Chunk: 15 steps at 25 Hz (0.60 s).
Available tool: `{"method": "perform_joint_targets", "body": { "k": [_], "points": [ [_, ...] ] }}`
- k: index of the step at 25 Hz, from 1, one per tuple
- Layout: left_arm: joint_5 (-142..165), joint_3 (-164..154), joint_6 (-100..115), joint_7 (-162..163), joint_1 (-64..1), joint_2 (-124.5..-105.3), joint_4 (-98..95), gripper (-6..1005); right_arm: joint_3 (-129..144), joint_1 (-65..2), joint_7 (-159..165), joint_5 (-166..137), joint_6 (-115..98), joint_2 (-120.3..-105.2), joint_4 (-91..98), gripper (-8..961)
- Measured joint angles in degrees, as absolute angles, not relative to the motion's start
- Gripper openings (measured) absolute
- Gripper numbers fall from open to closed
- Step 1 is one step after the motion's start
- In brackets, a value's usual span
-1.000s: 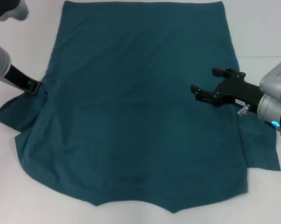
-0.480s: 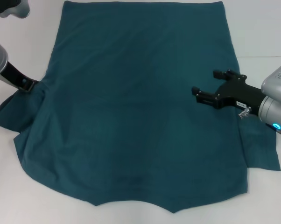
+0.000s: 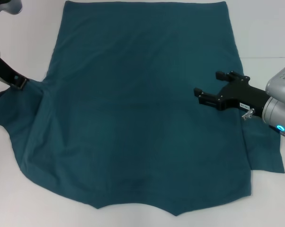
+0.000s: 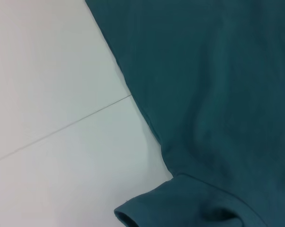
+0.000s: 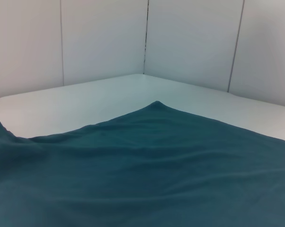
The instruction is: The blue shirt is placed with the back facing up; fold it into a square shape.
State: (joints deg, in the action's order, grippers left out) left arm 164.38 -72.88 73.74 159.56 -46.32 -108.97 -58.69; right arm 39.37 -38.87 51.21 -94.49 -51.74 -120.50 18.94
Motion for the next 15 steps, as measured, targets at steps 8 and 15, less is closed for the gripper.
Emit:
{"method": "perform_joint_targets", "body": {
  "k": [8,15],
  "points": [
    [164.4,-74.6,74.5,159.6,-47.5,-108.68,-58.6,13,39.4,-38.7,51.2,-94.5,-52.1,-120.5,19.0,888],
    [164.2,-76.5,78.1,161.6,-50.1,-108.42,-58.6,14,39.3,-38.5,51.2,-94.5,-52.4,-120.5,19.0,888]
  ]
}}
